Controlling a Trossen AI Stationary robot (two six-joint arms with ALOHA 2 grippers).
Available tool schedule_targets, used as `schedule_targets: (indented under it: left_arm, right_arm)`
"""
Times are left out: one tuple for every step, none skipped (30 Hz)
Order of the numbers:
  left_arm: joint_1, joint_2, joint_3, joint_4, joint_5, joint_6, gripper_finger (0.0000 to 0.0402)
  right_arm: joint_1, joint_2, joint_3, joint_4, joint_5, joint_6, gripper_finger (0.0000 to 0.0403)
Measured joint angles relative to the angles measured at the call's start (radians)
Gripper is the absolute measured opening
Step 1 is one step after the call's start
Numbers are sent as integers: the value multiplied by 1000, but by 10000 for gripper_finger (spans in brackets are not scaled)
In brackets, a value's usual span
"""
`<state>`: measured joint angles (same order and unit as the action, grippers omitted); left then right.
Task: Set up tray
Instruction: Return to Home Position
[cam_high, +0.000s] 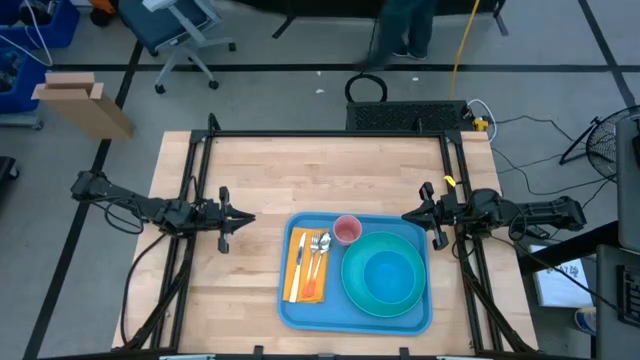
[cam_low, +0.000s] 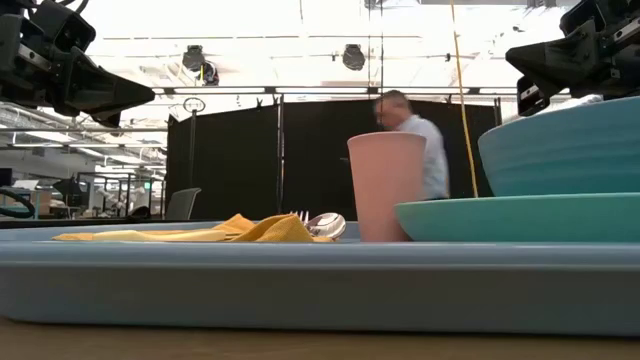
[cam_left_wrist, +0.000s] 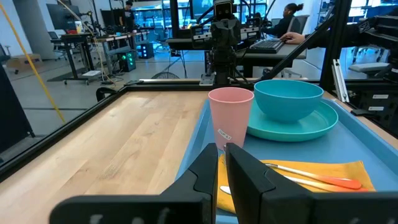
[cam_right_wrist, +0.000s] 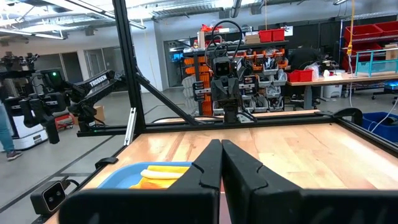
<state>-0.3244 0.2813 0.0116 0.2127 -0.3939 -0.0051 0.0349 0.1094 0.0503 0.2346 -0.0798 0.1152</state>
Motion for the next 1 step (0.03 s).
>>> schedule_targets:
  left_arm:
    - [0, 0, 0, 0, 0, 0, 37]
  right_arm:
    - [0, 0, 0, 0, 0, 0, 0]
